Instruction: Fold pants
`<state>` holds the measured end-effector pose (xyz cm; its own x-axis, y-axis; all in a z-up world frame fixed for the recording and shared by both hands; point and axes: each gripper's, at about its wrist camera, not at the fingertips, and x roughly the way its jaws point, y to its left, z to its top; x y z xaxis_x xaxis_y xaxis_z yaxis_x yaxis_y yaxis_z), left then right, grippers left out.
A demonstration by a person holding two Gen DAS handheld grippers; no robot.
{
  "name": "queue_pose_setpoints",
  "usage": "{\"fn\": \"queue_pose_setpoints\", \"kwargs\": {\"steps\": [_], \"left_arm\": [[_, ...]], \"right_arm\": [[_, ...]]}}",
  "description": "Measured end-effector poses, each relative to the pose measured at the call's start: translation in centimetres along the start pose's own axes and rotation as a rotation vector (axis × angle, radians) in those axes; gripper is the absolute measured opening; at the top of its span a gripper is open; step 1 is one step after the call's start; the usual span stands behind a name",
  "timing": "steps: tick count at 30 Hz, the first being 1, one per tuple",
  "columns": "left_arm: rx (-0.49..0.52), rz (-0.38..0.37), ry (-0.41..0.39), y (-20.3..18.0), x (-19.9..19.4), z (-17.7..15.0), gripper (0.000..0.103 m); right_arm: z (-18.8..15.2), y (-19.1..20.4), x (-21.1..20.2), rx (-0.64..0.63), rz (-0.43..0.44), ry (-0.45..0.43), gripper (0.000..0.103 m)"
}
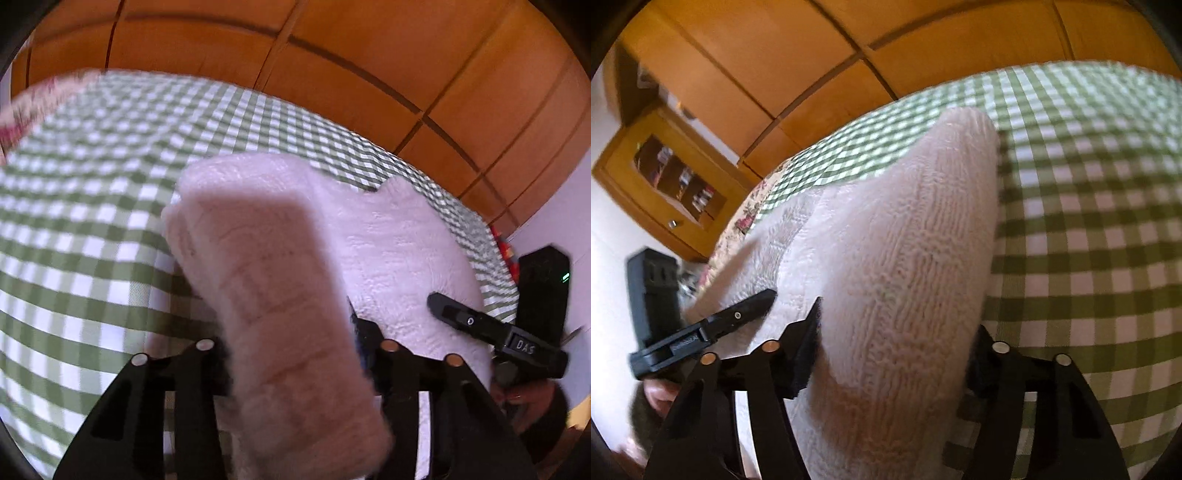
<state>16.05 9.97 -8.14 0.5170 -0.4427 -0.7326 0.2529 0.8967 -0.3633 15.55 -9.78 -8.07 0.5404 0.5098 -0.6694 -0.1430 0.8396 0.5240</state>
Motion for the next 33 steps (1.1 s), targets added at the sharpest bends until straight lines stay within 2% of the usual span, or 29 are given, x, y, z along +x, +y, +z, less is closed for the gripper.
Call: {"fn": "queue_pose_setpoints", "kwargs": {"steps": [2,8,12,20,33], "left_arm": [[0.029,0.028,-0.027,-1.3,-0.5,0.1,0.04],[0.044,-0.003,-0.102,-3.2,-2.7,0.0,0.039],[0.046,-0.02,-0.13,-4.8,-2.6,-0.2,0.039],[0.076,-0.056,-0.152,-9.0,-0.4,1.1,0.039],[0.161,-0.06,-0.172,-15.4,6.6,6.3,0.039]], "right_arm": [[0.0,0.8,-0.2,-0.037,-0.019,-0.015,0.057],[-0.1,1.9,-1.7,-0.129,-0.086,-0.063,0.056],[-0.2,1.4,-3.3,-0.165,-0.125,-0.102,0.056],[0.8,-1.1,-6.3,-0.188,-0.213,-0.18,0.055],[6.2,-7.9,-8.1,-0.247,-0.348,-0.304,0.055]]}}
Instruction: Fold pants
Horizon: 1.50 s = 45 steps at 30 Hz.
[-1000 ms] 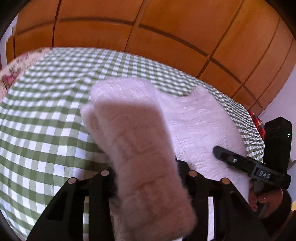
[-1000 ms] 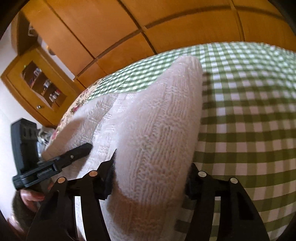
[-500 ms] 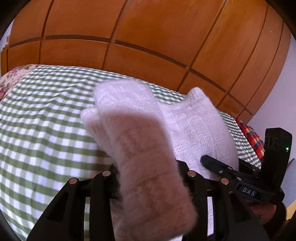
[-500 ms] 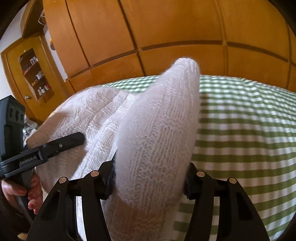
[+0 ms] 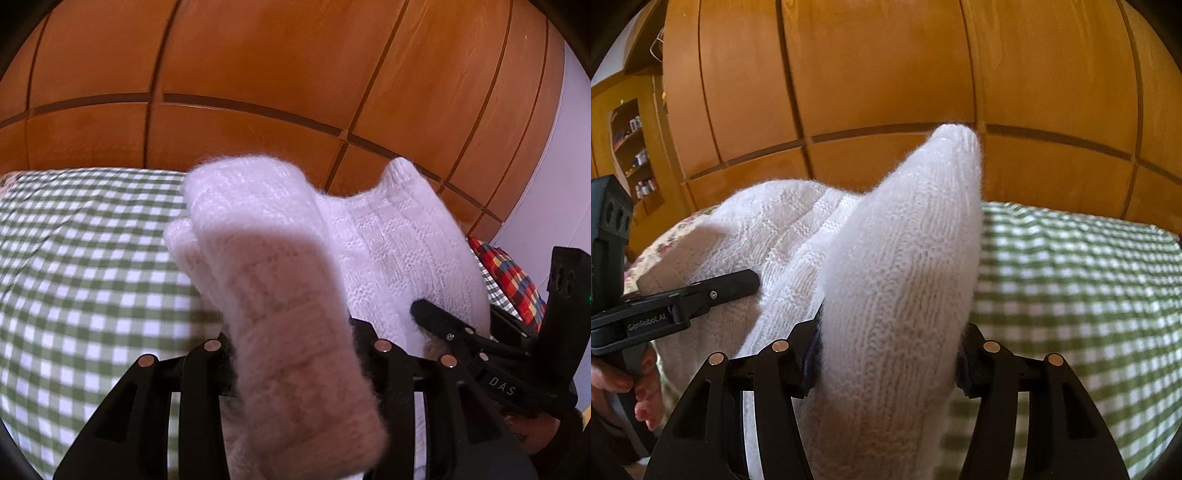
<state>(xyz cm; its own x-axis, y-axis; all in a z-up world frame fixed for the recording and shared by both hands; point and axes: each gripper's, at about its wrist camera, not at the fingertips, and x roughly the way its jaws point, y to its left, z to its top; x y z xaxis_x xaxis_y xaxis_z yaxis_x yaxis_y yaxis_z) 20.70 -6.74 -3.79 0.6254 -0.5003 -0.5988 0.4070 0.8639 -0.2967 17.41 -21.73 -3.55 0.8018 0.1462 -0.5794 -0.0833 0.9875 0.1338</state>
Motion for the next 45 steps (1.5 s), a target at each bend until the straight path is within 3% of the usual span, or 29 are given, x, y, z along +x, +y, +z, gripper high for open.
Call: {"fn": "queue_pose_setpoints", "kwargs": {"steps": [9,16,21,25,29,35,41,43,45], "left_arm": [[0.058,0.095,0.061,0.0,5.6,1.2,0.041],[0.071,0.123,0.074,1.3,7.4,-0.2,0.055],[0.033,0.13,0.078,1.5,6.6,-0.1,0.071],[0.017,0.116,0.051,1.3,4.0,-1.1,0.081],[0.034,0.103,0.007,0.6,1.4,-3.0,0.083],[0.03,0.185,0.098,1.5,2.7,-5.0,0.085],[0.033,0.171,0.126,1.6,2.3,-5.2,0.089],[0.066,0.186,0.119,0.9,1.2,-5.5,0.098],[0.102,0.214,0.098,0.0,-0.1,-5.9,0.101]], "right_arm": [[0.4,-3.3,5.3,-0.031,-0.059,0.01,0.056],[-0.5,-2.7,5.9,-0.04,-0.092,0.008,0.063],[-0.6,-2.7,5.3,-0.017,-0.157,0.002,0.084],[-0.7,-2.7,2.6,0.001,-0.166,-0.019,0.087],[-1.8,-3.0,-1.1,0.068,-0.22,-0.055,0.09],[-4.9,-3.6,-0.4,0.109,-0.339,0.082,0.09],[-5.7,-4.0,-0.5,0.138,-0.353,0.081,0.098],[-5.6,-4.1,-1.5,0.17,-0.334,0.06,0.099],[-5.6,-4.0,-2.2,0.201,-0.326,0.069,0.099]]}}
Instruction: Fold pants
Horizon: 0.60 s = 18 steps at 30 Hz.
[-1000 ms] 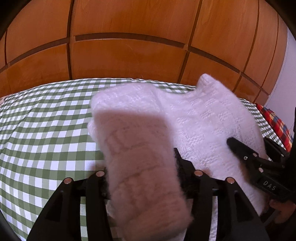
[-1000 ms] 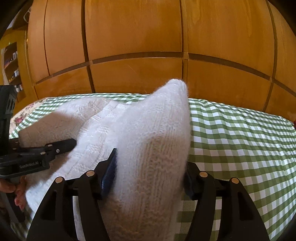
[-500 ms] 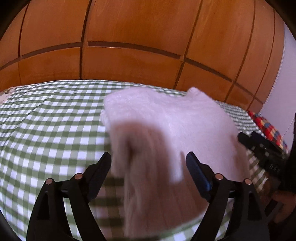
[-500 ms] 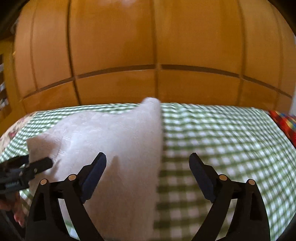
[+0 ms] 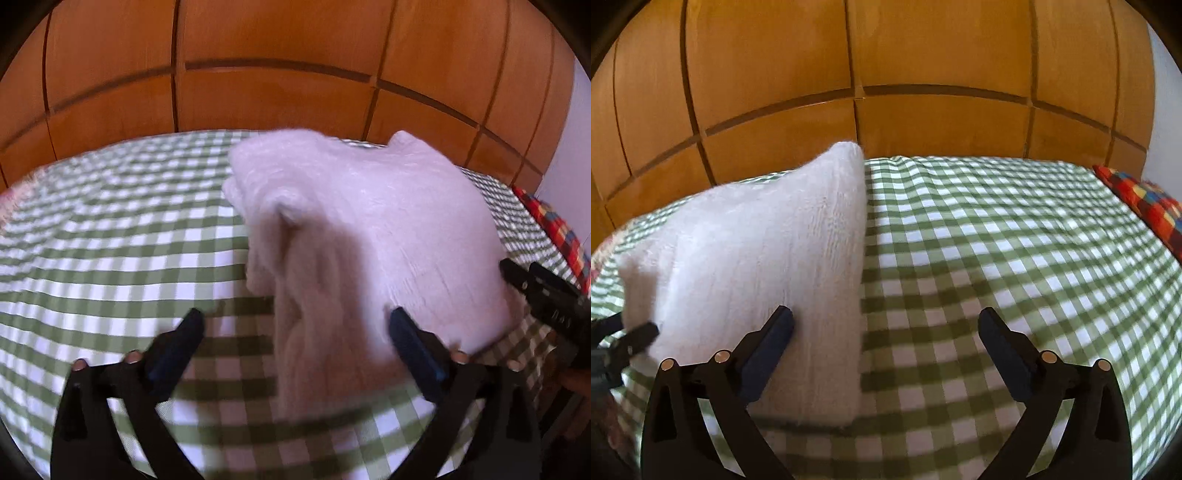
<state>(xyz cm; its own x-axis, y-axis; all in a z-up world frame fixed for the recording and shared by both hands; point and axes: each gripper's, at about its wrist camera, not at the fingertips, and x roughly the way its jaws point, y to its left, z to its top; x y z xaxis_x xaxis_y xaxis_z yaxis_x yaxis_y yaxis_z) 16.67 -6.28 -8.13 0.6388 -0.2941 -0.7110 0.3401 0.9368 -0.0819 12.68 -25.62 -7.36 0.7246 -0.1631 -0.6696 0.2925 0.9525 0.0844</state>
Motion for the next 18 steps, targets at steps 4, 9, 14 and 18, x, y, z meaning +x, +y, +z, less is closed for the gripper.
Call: {"fn": "queue_pose_setpoints", "kwargs": {"steps": [4,9,14,18], "left_arm": [[0.06,0.047,-0.1,-1.3,-3.2,-1.1,0.101],[0.041,0.067,-0.135,-1.9,-5.8,-2.5,0.101],[0.004,0.185,-0.106,-1.9,-7.2,-3.6,0.101],[-0.014,0.19,-0.113,-1.8,-9.0,-4.5,0.101]], "right_arm": [[-0.7,0.6,-2.1,0.018,0.044,0.011,0.099],[-2.1,2.1,-4.9,-0.034,0.056,0.002,0.099],[-3.1,3.1,-7.6,-0.053,0.067,-0.034,0.099],[-3.7,3.7,-9.7,-0.068,0.078,-0.072,0.099]]}}
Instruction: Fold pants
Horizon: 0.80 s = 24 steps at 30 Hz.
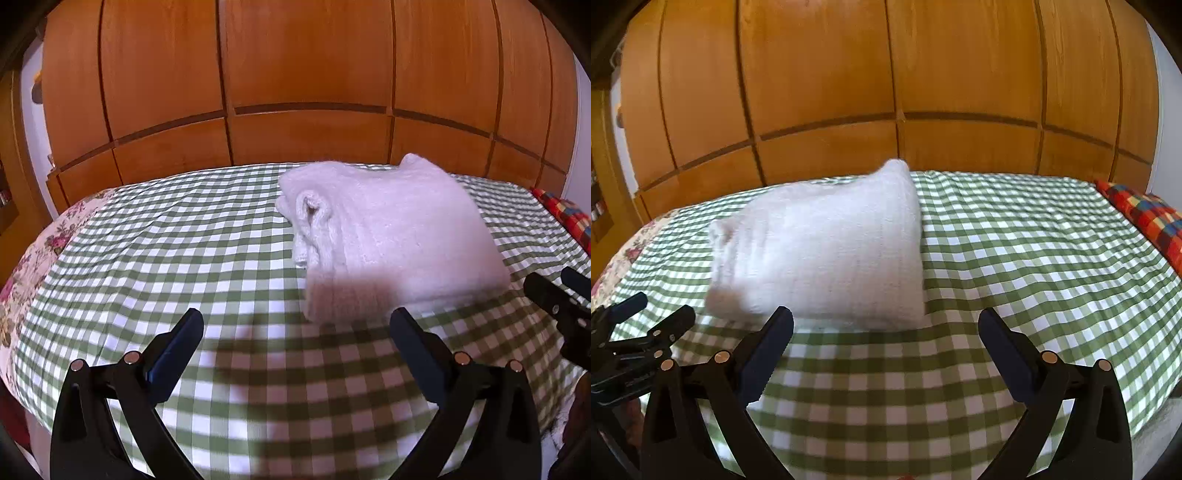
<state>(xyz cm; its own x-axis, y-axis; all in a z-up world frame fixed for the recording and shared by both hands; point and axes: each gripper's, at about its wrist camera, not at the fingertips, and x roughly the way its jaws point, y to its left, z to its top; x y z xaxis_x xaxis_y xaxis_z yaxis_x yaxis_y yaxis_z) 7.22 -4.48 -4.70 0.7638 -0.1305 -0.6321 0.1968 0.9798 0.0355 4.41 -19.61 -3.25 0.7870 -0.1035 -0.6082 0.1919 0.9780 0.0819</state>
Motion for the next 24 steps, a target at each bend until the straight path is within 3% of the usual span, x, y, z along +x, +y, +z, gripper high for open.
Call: {"fn": "queue_pose_setpoints", "kwargs": {"steps": [4,8,24], "left_arm": [[-0.054,-0.062,-0.027,0.7,-2.1,-0.2,0.101],[-0.063,-0.026,-0.056,0.9,-3.8,-0.4,0.101],[-0.078,-0.027,-0.024,1.1,-4.6,-0.7,0.101]], "right_arm": [[-0.4,0.7,-1.9,-0.029,-0.006,-0.032,0.099],[-0.4,1.0,-3.0,-0.034,0.004,-0.048,0.099],[-0.6,1.3,-3.6,-0.036,0.007,-0.047,0.099]]}}
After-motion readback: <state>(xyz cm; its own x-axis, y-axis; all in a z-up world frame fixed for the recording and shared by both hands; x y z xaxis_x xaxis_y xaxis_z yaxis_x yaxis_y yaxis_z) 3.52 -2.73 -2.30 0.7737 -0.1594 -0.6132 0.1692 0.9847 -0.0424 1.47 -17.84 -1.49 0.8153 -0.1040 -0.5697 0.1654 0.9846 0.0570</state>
